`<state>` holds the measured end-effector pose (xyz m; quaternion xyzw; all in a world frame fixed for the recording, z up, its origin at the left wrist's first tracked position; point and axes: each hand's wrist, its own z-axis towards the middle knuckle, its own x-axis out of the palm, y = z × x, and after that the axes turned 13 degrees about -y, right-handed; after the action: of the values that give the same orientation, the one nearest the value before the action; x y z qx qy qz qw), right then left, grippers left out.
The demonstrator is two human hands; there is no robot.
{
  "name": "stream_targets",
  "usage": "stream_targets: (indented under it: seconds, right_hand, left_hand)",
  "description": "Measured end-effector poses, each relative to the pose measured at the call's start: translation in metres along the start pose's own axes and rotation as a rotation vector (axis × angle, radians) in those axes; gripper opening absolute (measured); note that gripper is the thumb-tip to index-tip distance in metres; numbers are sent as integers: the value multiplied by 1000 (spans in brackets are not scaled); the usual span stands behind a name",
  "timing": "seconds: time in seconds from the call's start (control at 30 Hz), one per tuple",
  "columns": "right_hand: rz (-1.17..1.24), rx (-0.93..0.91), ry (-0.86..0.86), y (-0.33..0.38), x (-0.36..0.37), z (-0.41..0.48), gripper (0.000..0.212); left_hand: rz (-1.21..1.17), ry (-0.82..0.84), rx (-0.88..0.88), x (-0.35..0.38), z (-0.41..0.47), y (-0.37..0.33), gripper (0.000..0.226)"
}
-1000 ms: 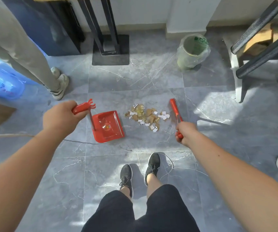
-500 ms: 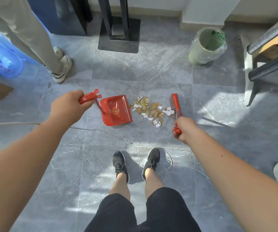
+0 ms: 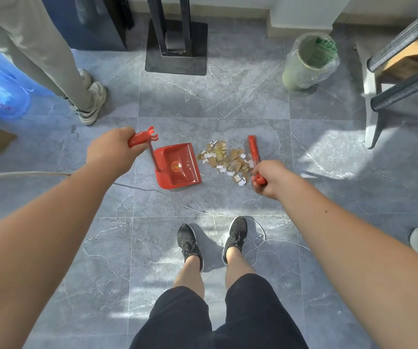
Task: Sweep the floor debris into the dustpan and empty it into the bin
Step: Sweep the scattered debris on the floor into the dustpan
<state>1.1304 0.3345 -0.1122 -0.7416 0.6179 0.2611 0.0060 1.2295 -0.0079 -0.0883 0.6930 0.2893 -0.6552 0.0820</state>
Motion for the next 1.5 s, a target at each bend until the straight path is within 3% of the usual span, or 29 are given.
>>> stream_targets:
  seconds: [0.27,0.73,0.87,1.17,1.5]
  right_hand:
    - [-2,34,23,-14,55,-15,36]
    - [-210,-76,22,-40,85,-45,33]
    - [-143,-93,-42,-36,67,-46,23]
    - [-39,-99,-82,-11,72,-32,31]
    - [-381,-170,70,-26,85,-43,32]
  left_hand:
    - [35,-2,69,15,10,1,21]
    - [50,-9,75,18,19,7,26]
    - [56,-10,72,18,22,8,27]
    - [56,-34,94,21,21,7,30]
    - [71,-85,139,25,23,-13,30]
